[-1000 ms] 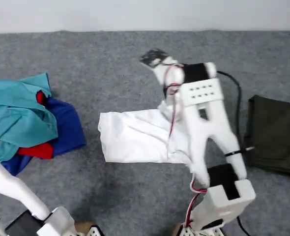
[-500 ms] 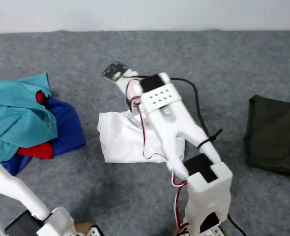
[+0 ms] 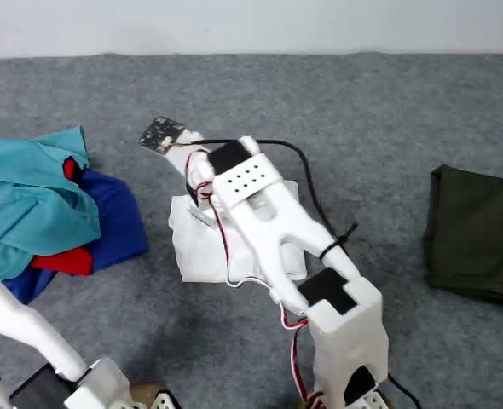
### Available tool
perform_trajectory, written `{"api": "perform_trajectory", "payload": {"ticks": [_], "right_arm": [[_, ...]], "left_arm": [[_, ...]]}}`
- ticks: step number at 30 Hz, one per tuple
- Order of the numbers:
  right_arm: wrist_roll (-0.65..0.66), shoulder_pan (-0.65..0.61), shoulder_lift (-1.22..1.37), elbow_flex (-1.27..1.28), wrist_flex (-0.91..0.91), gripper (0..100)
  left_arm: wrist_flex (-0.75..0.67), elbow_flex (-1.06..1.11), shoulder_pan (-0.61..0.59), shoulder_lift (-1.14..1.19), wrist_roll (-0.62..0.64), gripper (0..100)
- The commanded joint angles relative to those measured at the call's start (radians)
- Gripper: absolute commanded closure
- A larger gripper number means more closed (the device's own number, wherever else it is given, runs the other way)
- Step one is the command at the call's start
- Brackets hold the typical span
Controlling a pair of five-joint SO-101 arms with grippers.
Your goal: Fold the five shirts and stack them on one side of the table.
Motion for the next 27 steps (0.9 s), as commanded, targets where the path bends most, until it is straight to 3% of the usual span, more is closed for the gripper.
{"api": "perform_trajectory", "payload": {"ticks": [1, 7, 12, 14, 21, 27], "right_arm": [[-0.009, -0.048, 0.044, -0.163, 0.061, 80.3], [0.0, -0.114, 0.165, -0.506, 0.263, 81.2], [0.084, -0.033, 0.243, -0.713, 0.453, 94.0], [0.084, 0.038, 0.228, -0.701, 0.452, 99.2], [0.091, 0.228, 0.114, -0.494, 0.449, 98.2], [0.092, 0.265, 0.136, -0.35, 0.433, 98.2]], "left_arm": [[0.009, 0.028, 0.002, -0.038, -0.002, 98], [0.002, 0.041, 0.002, -0.038, -0.002, 98], [0.003, 0.042, 0.0, -0.038, -0.003, 98], [0.003, 0.042, 0.0, -0.038, -0.003, 98], [0.003, 0.041, -0.002, -0.038, -0.003, 98], [0.003, 0.038, -0.064, -0.038, -0.003, 98]]}}
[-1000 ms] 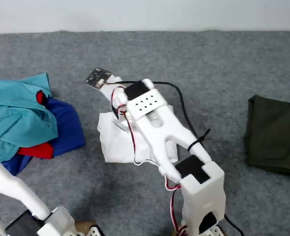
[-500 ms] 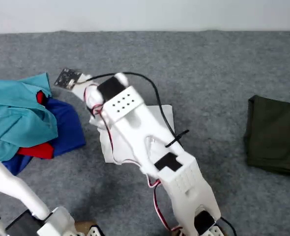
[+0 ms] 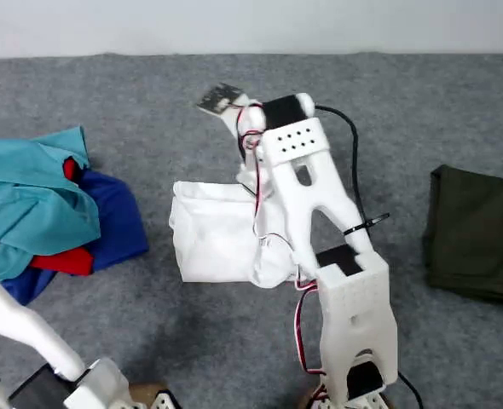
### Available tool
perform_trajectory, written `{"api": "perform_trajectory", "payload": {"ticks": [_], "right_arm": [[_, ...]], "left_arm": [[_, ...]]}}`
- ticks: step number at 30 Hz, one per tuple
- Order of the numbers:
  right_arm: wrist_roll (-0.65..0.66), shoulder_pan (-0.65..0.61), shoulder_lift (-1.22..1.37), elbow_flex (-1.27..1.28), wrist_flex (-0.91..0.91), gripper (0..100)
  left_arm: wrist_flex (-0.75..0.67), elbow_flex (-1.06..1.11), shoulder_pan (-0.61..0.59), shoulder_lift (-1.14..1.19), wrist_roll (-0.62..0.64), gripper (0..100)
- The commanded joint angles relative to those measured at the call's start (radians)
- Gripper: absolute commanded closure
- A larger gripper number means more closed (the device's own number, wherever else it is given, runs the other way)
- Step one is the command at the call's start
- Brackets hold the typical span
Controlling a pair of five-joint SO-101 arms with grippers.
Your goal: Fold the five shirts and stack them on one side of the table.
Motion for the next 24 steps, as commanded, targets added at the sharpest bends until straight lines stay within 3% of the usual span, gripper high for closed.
{"api": "perform_trajectory", "payload": {"ticks": [1, 8, 15, 19, 24], "right_arm": [[0.011, -0.008, -0.016, 0.034, 0.024, 98.2], [0.002, -0.234, 0.14, 0.032, 0.022, 98.9], [0.002, -0.493, 0.067, -0.041, 0.039, 98.9], [0.009, -0.453, -0.048, -0.043, 0.041, 98.9], [0.011, -0.259, -0.11, -0.038, 0.039, 98.9]], "left_arm": [[0.005, -0.008, -0.038, -0.038, -0.003, 98], [0.005, -0.008, -0.087, -0.038, -0.003, 98], [0.005, -0.008, -0.104, -0.038, -0.003, 98], [0.005, -0.008, -0.104, -0.038, -0.003, 98], [0.005, -0.008, -0.104, -0.038, -0.003, 98]]}}
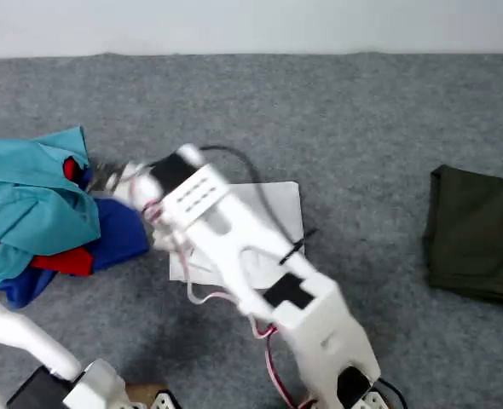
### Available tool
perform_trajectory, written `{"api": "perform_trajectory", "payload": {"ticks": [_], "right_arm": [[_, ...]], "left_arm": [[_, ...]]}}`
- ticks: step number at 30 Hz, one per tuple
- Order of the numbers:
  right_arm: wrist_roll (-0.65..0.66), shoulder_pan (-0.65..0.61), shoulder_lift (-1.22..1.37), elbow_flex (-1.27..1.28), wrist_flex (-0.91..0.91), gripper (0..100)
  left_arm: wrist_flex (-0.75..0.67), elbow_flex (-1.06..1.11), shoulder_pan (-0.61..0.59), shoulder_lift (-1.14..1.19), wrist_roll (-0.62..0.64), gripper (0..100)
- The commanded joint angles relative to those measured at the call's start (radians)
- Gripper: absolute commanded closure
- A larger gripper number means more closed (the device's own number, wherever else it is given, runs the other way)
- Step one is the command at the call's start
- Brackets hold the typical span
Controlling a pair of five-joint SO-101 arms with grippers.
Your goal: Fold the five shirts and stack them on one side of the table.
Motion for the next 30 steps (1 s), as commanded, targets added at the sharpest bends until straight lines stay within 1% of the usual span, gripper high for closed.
{"api": "perform_trajectory", "payload": {"ticks": [1, 4, 7, 9, 12, 15, 19, 22, 24, 27, 30], "right_arm": [[0.014, 0.157, -0.076, -0.044, 0.038, 98.9], [0.074, 0.26, -0.031, -0.046, 0.03, 98.9], [0.112, 0.323, 0.033, -0.048, -0.024, 98.9], [0.121, 0.344, 0.076, -0.049, -0.07, 98.9], [0.117, 0.34, 0.147, -0.049, -0.12, 98.9], [0.114, 0.257, 0.18, -0.049, -0.104, 98.9], [0.11, 0.108, 0.179, -0.051, -0.012, 98.9], [0.064, 0.012, 0.171, -0.044, 0.047, 98.9], [0.015, -0.025, 0.128, -0.044, 0.045, 99.0], [0.014, -0.07, 0.036, -0.044, 0.044, 99.0], [0.014, -0.07, -0.059, -0.044, 0.044, 99.0]], "left_arm": [[0.005, -0.008, -0.005, -0.038, -0.003, 98], [0.005, -0.008, -0.002, -0.038, -0.003, 98], [0.005, -0.008, -0.002, -0.038, -0.003, 98], [0.005, -0.008, -0.002, -0.038, -0.003, 98], [0.005, -0.008, -0.003, -0.038, -0.003, 98], [0.005, -0.007, -0.005, -0.038, -0.003, 98], [0.005, -0.007, -0.005, -0.038, -0.003, 98], [0.005, -0.005, -0.005, -0.038, -0.003, 98], [0.005, -0.004, -0.005, -0.038, -0.003, 98], [0.005, -0.004, -0.005, -0.038, -0.003, 98], [0.005, -0.004, -0.003, -0.038, -0.003, 98]]}}
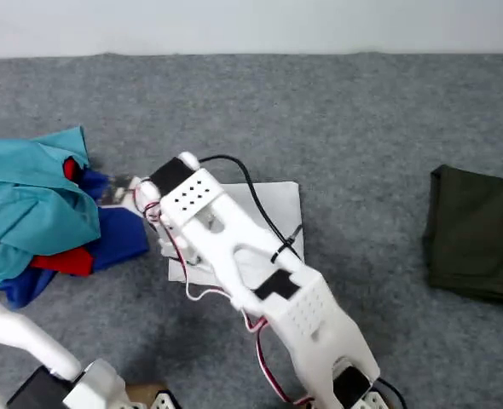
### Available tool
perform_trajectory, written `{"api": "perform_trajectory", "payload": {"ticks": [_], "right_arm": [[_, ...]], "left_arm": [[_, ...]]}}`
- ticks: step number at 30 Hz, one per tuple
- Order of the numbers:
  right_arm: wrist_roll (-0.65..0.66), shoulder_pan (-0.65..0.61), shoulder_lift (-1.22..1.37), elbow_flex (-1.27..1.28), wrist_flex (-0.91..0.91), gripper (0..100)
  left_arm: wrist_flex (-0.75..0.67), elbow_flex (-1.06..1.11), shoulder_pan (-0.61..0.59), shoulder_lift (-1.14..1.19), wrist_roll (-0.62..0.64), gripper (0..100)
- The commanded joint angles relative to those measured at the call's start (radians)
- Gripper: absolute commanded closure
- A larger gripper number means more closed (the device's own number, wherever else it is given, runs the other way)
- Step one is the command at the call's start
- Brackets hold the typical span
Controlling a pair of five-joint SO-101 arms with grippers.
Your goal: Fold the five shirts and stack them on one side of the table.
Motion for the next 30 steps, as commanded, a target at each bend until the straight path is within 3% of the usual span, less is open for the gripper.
{"api": "perform_trajectory", "payload": {"ticks": [1, 9, 20, 24, 30], "right_arm": [[-0.003, 0.012, -0.166, -0.046, 0.041, 99.0], [0.074, 0.147, -0.114, -0.044, 0.007, 99.0], [-0.055, -0.093, 0.088, -0.051, -0.008, 99.0], [-0.055, -0.068, 0.09, -0.052, -0.053, 99.0], [-0.061, -0.008, -0.048, -0.048, 0.042, 99.0]], "left_arm": [[0.005, -0.004, -0.002, -0.038, -0.003, 98], [0.003, -0.004, 0.0, -0.038, -0.003, 98], [-0.012, -0.002, -0.003, -0.037, -0.003, 98], [-0.018, -0.002, -0.002, -0.037, -0.003, 98], [-0.023, -0.002, -0.002, -0.037, -0.003, 98]]}}
